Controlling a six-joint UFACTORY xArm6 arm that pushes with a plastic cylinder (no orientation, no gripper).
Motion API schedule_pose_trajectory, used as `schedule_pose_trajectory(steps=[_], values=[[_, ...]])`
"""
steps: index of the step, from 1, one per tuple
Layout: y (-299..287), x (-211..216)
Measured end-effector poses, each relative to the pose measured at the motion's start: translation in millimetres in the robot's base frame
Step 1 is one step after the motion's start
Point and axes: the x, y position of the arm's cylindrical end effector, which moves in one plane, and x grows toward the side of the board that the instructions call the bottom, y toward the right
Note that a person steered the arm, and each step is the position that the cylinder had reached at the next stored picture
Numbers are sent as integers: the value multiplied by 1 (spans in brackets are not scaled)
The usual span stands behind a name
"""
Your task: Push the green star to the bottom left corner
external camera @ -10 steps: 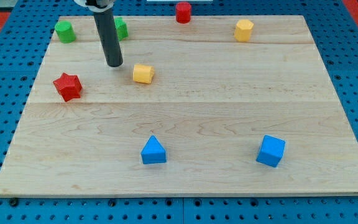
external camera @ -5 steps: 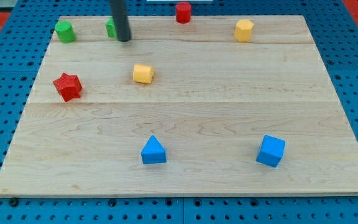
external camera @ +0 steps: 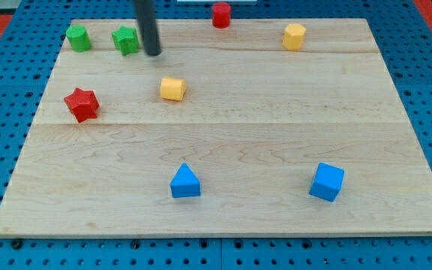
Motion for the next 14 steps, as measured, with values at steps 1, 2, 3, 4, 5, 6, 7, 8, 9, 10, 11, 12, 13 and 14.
schedule_pose_trajectory(steps=[1,2,3,4,5,6,7,8,9,10,11,12,13,14], values=[[-52,-40],[-77,2],[-21,92],[-19,127],[-19,109],[-19,100],[-19,100],[-52,116],[-59,87],[-85,99],[-98,99],[-111,103],[-168,152],[-144,184]])
